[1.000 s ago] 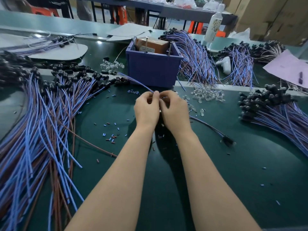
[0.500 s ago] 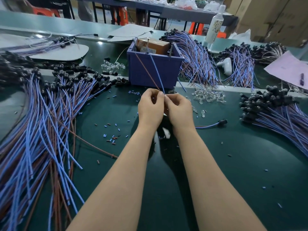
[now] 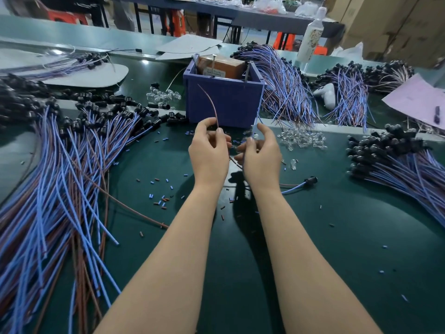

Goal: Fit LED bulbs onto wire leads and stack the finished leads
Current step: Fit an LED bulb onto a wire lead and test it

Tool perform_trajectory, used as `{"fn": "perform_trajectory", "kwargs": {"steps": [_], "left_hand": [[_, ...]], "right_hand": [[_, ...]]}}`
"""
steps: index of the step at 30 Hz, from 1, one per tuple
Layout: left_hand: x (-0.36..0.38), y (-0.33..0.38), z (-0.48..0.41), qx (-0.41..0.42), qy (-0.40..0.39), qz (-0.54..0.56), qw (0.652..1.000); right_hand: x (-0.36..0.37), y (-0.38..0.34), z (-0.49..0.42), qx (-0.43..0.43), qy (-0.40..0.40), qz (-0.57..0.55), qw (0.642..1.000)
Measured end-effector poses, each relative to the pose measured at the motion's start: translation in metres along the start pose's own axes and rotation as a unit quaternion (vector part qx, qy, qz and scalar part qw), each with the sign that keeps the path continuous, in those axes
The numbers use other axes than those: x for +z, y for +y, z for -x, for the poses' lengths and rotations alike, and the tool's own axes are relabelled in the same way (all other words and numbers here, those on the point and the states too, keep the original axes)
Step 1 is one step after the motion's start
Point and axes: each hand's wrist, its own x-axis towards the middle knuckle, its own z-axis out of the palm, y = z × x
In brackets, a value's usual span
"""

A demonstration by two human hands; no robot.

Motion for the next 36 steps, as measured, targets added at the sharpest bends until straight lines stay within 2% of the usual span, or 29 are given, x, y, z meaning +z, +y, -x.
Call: {"fn": "perform_trajectory", "kwargs": {"steps": [7,17,22,32,36], "left_hand": [[0.000,-0.001,0.000,0.037,0.030,-0.022,0.999],[0.002,-0.005,-0.002,0.022,-0.025,-0.047,0.998],[0.002,-0.004,0.001,0.044,0.013,-0.049,0.998],[0.002,-0.009,-0.006,0.010,-0.016,-0.073,0.997],[0.003,-0.003,-0.001,0.075,-0.003,-0.092,0.993]], "right_hand": [[0.003,0.000,-0.001,0.006,0.012,-0.030,0.999],[0.005,-0.006,0.004,0.000,-0.023,-0.010,1.000],[0.004,-0.006,0.003,0.006,-0.008,-0.013,1.000],[0.008,-0.006,0.004,0.004,-0.018,0.007,1.000],[0.007,-0.006,0.004,0.003,-0.020,0.000,1.000]]}}
